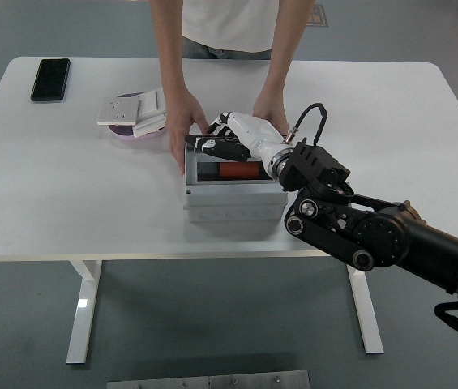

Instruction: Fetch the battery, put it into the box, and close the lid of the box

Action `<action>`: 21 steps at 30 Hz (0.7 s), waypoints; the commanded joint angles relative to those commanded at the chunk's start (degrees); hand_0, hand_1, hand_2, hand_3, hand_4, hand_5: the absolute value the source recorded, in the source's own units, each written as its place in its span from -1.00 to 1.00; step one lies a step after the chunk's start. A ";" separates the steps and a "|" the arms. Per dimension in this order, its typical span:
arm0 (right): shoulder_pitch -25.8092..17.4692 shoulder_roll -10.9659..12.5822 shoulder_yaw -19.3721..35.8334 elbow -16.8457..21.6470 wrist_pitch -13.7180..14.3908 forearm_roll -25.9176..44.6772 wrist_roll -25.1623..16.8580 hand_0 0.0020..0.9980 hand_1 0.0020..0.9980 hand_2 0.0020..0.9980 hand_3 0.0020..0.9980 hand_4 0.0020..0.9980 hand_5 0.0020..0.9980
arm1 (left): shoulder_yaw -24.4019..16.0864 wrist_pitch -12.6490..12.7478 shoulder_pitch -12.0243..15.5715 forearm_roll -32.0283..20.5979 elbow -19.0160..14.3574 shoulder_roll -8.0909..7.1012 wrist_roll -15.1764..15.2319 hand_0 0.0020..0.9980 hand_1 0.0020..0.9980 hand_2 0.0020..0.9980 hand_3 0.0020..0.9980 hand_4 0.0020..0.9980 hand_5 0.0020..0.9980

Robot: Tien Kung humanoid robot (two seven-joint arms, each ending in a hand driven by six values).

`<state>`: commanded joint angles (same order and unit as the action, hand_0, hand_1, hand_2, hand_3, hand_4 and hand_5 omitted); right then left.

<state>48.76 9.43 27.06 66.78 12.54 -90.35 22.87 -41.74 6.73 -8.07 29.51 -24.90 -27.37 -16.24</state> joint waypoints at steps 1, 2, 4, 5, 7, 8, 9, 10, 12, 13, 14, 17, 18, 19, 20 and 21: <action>0.01 0.01 0.02 0.11 -0.08 -0.04 0.17 -0.18 0.17 0.22 0.40 0.88 1.00 | 0.00 0.00 0.01 0.00 0.00 0.01 -0.01 0.27 0.49 0.16 0.00 -0.22 -1.00; 0.02 0.03 0.03 0.22 -0.17 -0.07 0.31 -0.18 0.17 0.22 0.40 0.88 1.00 | -0.01 0.00 0.02 0.02 0.00 0.03 -0.02 0.27 0.49 0.16 0.00 -0.22 -1.00; 0.05 0.06 0.08 0.39 -0.26 -0.13 0.48 -0.18 0.17 0.22 0.40 0.88 1.00 | -0.03 0.00 0.04 0.05 -0.01 0.06 -0.04 0.27 0.49 0.16 0.00 -0.22 -1.00; 0.10 0.09 0.14 0.52 -0.34 -0.23 0.62 -0.18 0.17 0.22 0.40 0.88 1.00 | -0.06 -0.01 0.05 0.09 -0.01 0.08 -0.07 0.27 0.49 0.16 0.00 -0.22 -1.00; 0.21 0.14 0.26 0.70 -0.45 -0.38 0.81 -0.32 0.04 0.17 0.38 0.89 1.00 | -0.13 -0.03 0.05 0.24 -0.02 0.10 -0.14 0.27 0.49 0.16 0.00 -0.23 -1.00; 0.30 0.17 0.32 0.82 -0.53 -0.57 0.94 -0.32 0.04 0.17 0.38 0.89 1.00 | -0.18 -0.04 0.03 0.34 -0.02 0.11 -0.18 0.27 0.49 0.16 0.00 -0.23 -1.00; 0.37 0.20 0.35 0.89 -0.55 -0.72 1.00 -0.32 0.04 0.17 0.38 0.89 1.00 | -0.20 -0.06 0.02 0.39 -0.01 0.11 -0.20 0.27 0.49 0.16 0.00 -0.23 -1.00; 0.42 0.22 0.37 0.96 -0.50 -0.87 1.01 -0.32 0.04 0.17 0.38 0.89 1.00 | -0.22 -0.07 0.01 0.43 -0.01 0.11 -0.21 0.27 0.49 0.16 0.00 -0.23 -1.00; 0.57 0.28 0.53 1.12 -0.40 -1.53 1.12 -0.34 -0.12 0.07 0.36 0.88 1.00 | -0.29 -0.09 0.01 0.54 -0.01 0.12 -0.26 0.27 0.49 0.16 0.00 -0.23 -1.00; 0.62 0.30 0.61 1.19 -0.32 -1.87 1.17 -0.34 -0.12 0.07 0.36 0.88 1.00 | -0.30 -0.10 0.02 0.57 0.00 0.13 -0.28 0.27 0.49 0.16 0.00 -0.23 -1.00; 0.67 0.33 0.69 1.27 -0.24 -2.27 1.25 -0.34 -0.12 0.07 0.36 0.88 1.00 | -0.31 -0.11 0.03 0.59 -0.01 0.14 -0.30 0.27 0.49 0.16 0.00 -0.23 -1.00; 0.87 0.45 0.93 1.54 -0.21 -3.24 1.67 -0.34 -0.12 0.07 0.36 0.88 1.00 | -0.35 -0.11 0.11 0.63 -0.01 0.17 -0.35 0.27 0.49 0.16 0.00 -0.23 -1.00; 0.93 0.51 0.95 1.61 -0.23 -3.38 1.78 -0.36 -0.11 0.05 0.37 0.89 1.00 | -0.35 -0.11 0.14 0.62 -0.01 0.17 -0.36 0.27 0.49 0.16 0.00 -0.24 -1.00; 0.99 0.57 0.97 1.68 -0.27 -3.47 1.88 -0.36 -0.11 0.05 0.37 0.89 1.00 | -0.35 -0.10 0.16 0.63 -0.01 0.17 -0.37 0.27 0.49 0.16 0.00 -0.24 -1.00; 1.04 0.62 0.96 1.72 -0.32 -3.49 1.95 -0.36 -0.11 0.05 0.37 0.89 1.00 | -0.34 -0.10 0.17 0.61 -0.01 0.17 -0.37 0.27 0.49 0.16 0.00 -0.24 -1.00; 1.06 0.64 0.93 1.73 -0.31 -3.50 1.95 -0.36 -0.11 0.05 0.37 0.89 1.00 | -0.32 -0.09 0.18 0.59 -0.01 0.15 -0.35 0.27 0.49 0.16 0.00 -0.24 -1.00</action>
<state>49.82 10.06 27.99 68.51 12.23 -93.85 24.82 -42.06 6.64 -7.90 30.10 -24.91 -27.21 -16.60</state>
